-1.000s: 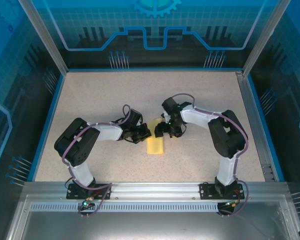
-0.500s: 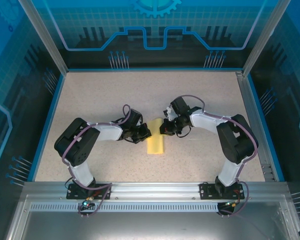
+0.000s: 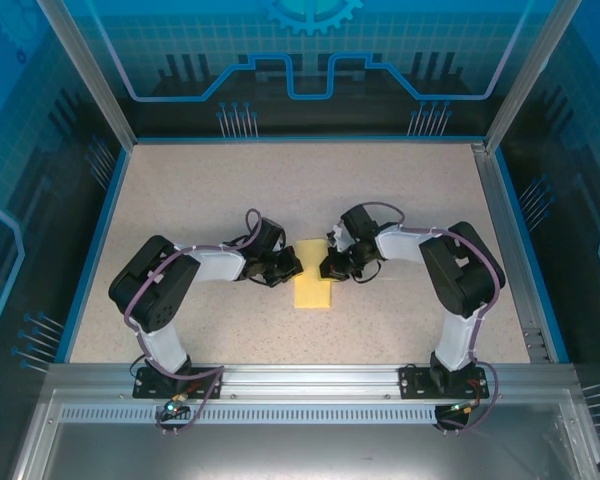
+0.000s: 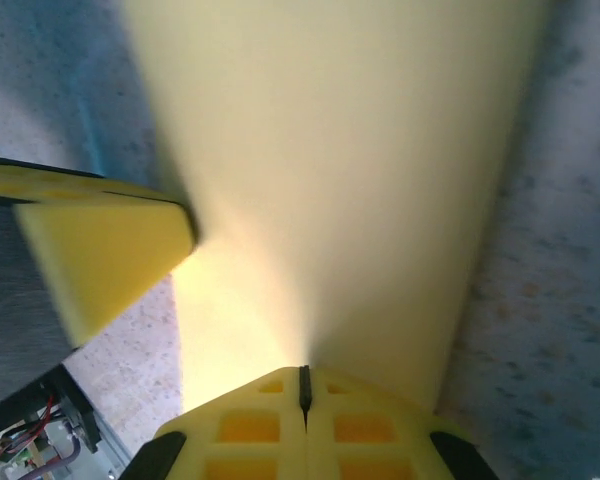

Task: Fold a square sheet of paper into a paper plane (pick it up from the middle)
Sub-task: Fold the square sheet of paper in half at the center of the table.

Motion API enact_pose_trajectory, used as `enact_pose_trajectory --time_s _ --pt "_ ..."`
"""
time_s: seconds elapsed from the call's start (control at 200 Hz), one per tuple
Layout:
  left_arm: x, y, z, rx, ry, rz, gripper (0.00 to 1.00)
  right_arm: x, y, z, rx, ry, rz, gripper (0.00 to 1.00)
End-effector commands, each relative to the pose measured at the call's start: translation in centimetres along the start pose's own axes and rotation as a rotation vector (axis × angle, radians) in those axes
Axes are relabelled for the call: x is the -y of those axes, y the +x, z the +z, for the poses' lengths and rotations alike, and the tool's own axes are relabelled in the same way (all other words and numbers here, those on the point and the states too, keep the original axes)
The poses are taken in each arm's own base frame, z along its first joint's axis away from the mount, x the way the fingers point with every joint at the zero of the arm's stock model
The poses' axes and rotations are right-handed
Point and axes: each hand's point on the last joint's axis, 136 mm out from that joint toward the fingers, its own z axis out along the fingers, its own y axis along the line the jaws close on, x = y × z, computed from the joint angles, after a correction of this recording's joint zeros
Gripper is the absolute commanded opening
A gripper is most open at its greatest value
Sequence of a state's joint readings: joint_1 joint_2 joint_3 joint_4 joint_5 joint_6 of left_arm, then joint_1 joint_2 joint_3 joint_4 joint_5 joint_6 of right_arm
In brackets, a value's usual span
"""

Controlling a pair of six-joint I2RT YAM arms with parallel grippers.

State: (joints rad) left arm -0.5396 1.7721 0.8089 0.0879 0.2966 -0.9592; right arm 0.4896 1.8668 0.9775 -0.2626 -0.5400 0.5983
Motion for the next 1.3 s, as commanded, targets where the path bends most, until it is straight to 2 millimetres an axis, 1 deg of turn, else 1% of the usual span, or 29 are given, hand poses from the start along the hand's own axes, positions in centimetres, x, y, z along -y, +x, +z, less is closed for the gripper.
enact_pose_trajectory --time_s 0.0,0.125,0.24,0.295,0.375,0.46,0.53,0.595,0.62,0.635,0.71,0.905,0.965,1.02,1.05,1.23,1.295 --pt "-2.4 0.9 0.9 -0.034 -0.087 -0.008 0.00 1.4 0.7 0.6 -0.025 -0.027 0.019 0.00" --pt "-2.5 1.0 1.0 -0.038 -0.089 -0.010 0.00 2.5 1.4 1.2 -0.048 -0.047 0.033 0.00" --pt "-2.6 1.1 0.9 -0.038 -0.090 -0.011 0.00 2.6 1.6 1.2 -0.063 -0.053 0.028 0.00" --pt "-2.6 1.0 0.8 -0.036 -0.091 -0.009 0.00 1.9 1.4 0.7 -0.052 -0.067 0.015 0.00" --pt "-2.6 1.1 0.8 -0.036 -0.092 -0.009 0.00 0.0 1.0 -0.6 -0.027 -0.111 -0.027 0.00" --pt "-2.6 1.0 0.9 -0.037 -0.095 -0.008 0.00 -1.6 0.8 -1.9 -0.009 -0.145 -0.069 0.00" --pt "-2.6 1.0 1.0 -0.039 -0.093 -0.008 0.00 -2.2 1.0 -2.3 -0.004 -0.165 -0.079 0.00" --pt "-2.6 1.0 1.0 -0.039 -0.095 -0.008 0.00 -2.1 1.6 -2.2 -0.011 -0.170 -0.068 0.00" --pt "-2.6 1.0 1.0 -0.040 -0.095 -0.008 0.00 -2.2 1.5 -2.3 -0.003 -0.174 -0.069 0.00" --pt "-2.6 1.0 1.0 -0.039 -0.094 -0.010 0.00 -1.6 2.2 -2.0 -0.017 -0.166 -0.054 0.00" --pt "-2.5 1.0 0.9 -0.042 -0.095 -0.005 0.00 -0.6 3.1 -1.2 -0.037 -0.158 -0.029 0.00" --pt "-2.4 0.9 0.8 -0.039 -0.095 -0.002 0.00 2.0 4.5 0.7 -0.086 -0.114 0.021 0.00" --pt "-2.4 1.0 0.8 -0.037 -0.095 -0.002 0.00 2.4 4.8 0.8 -0.095 -0.105 0.028 0.00" --pt "-2.4 0.9 0.8 -0.037 -0.095 -0.003 0.00 2.4 5.0 0.7 -0.096 -0.103 0.028 0.00" --pt "-2.4 1.0 0.8 -0.038 -0.096 -0.001 0.00 2.3 4.9 0.5 -0.092 -0.103 0.025 0.00" --pt "-2.5 1.0 0.8 -0.039 -0.098 -0.002 0.00 -0.4 4.8 -1.6 -0.055 -0.154 -0.033 0.00" --pt "-2.5 1.0 0.8 -0.039 -0.096 -0.002 0.00 -1.1 5.1 -1.7 -0.054 -0.175 -0.048 0.00"
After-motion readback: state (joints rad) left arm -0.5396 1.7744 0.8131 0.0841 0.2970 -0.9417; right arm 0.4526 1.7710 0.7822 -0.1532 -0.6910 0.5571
